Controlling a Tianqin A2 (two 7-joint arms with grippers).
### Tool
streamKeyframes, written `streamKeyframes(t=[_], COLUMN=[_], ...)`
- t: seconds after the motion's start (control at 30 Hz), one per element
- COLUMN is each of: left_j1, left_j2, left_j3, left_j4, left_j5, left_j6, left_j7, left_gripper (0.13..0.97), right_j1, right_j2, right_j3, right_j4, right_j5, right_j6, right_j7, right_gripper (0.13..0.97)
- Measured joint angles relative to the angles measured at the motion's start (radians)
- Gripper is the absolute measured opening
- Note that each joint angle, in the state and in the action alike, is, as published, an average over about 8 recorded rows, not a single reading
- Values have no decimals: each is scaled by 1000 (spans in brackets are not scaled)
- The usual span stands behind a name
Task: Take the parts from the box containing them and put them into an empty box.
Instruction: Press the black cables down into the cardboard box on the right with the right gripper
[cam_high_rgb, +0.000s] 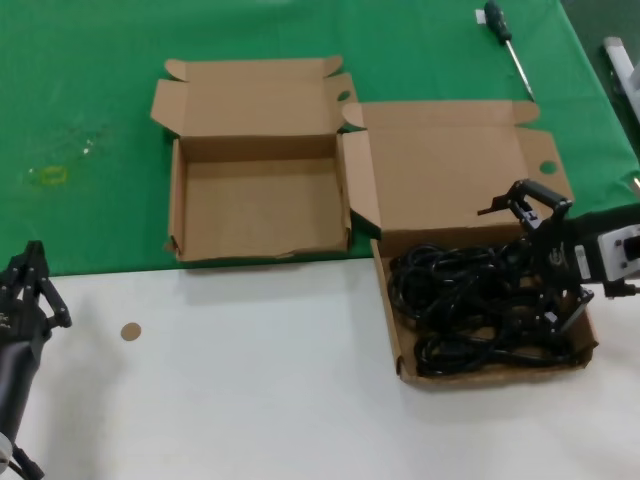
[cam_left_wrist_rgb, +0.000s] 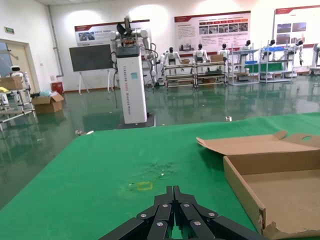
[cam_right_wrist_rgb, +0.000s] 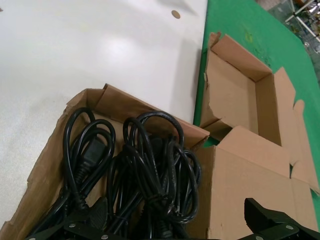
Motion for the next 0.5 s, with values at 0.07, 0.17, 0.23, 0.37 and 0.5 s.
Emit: streamKeyframes(t=[0.07,0.17,0.23,0.37,0.5], left_j1=[0,0,0,0,0], left_j2=[0,0,0,0,0], left_j3=[0,0,0,0,0], left_j4=[0,0,0,0,0], left_j5=[0,0,0,0,0], left_j6=[0,0,0,0,0], left_j7=[0,0,0,0,0], left_gripper=[152,152,152,152,152], right_j1=[10,21,26,32,36], right_j2=[-8,-20,-26,-38,-47], right_j3=[-5,-10,-12,-16,-18], right_j4=[-16,-34,-42,-54,-66], right_j5=[-4,-9,-12,-17,-23], right_j6=[-5,-9,-11,-10,-4], right_j7=[-15,-31,-39,-48,-56], right_gripper=[963,956,951,946,923])
